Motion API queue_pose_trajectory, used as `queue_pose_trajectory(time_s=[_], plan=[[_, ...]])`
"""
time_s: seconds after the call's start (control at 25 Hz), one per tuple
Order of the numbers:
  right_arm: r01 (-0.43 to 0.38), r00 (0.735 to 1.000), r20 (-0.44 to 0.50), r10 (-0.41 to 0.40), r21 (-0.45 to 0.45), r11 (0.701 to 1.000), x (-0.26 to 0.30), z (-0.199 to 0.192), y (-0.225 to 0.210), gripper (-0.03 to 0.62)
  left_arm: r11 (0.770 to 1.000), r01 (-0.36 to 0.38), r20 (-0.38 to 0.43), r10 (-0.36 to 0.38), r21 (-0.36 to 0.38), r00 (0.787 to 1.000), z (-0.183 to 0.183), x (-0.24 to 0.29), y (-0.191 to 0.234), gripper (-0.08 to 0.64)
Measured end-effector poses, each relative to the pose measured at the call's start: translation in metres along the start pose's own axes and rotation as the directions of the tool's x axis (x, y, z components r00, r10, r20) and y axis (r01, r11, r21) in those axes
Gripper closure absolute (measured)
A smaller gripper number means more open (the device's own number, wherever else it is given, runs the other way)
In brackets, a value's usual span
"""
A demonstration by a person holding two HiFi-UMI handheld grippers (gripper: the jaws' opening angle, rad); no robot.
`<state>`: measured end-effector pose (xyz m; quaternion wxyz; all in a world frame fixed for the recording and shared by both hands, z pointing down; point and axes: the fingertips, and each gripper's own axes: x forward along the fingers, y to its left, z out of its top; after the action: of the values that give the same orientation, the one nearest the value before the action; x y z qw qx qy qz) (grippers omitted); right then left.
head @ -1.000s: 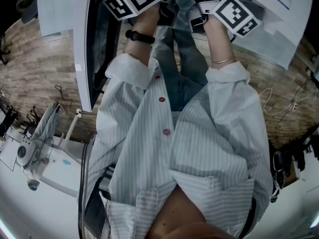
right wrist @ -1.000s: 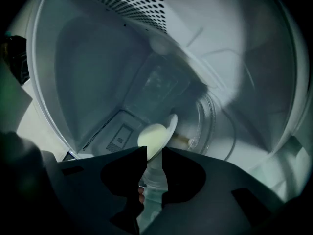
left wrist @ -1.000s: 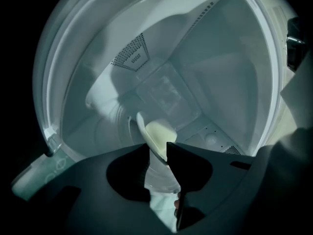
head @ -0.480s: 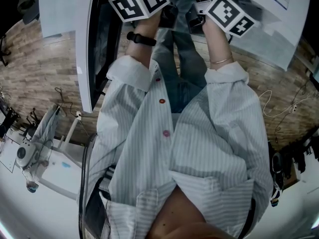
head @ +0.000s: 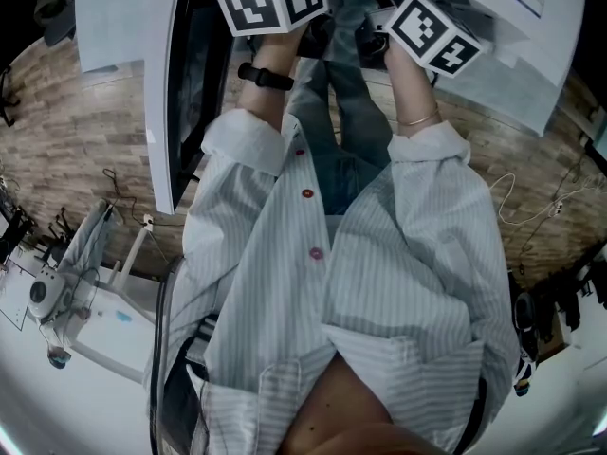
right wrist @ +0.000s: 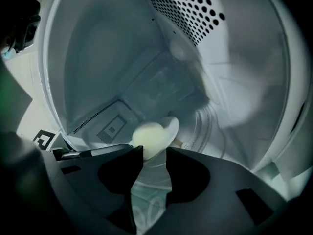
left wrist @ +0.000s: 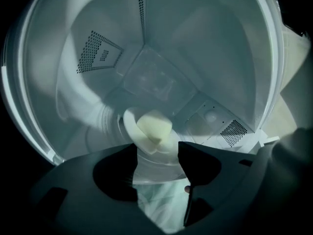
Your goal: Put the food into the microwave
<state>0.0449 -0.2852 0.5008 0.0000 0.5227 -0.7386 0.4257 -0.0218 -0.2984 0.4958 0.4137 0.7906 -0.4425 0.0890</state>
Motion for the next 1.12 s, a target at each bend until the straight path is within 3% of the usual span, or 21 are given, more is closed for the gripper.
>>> queue_pose_trajectory(time_s=[0.2,0.28,0.44,0.76,1.12], plan=[[0.04,0.999,0.012,-0.04,-0.023,0.999,-0.007,0.001,-0.005,0.436,1.0,0.01,-0.011,-0.01,-0.026,1.0,-0.002,0.0,-0.006,0.271],[0.054,0.998,0.023,-0.053,-0.04,0.998,-0.01,0.003,-0.007,0.43,1.0,-0.001,-0.007,0.001,-0.009,1.0,-0.001,0.0,-0.007,0.227],[0.046,0.999,0.027,-0.045,-0.03,0.999,-0.013,0.006,-0.01,0.43,1.0,-0.007,-0.004,0.007,-0.006,1.0,-0.002,-0.001,-0.009,0.202],[0.019,0.999,0.028,-0.019,-0.01,1.0,-0.018,0.005,-0.004,0.43,1.0,-0.026,-0.037,0.026,0.001,0.999,-0.007,-0.007,-0.011,0.198],[-0.009,1.0,0.02,0.01,-0.014,1.0,-0.024,0.004,0.003,0.43,0.998,-0.042,-0.027,0.041,-0.043,0.999,-0.012,-0.016,-0.007,0.195]])
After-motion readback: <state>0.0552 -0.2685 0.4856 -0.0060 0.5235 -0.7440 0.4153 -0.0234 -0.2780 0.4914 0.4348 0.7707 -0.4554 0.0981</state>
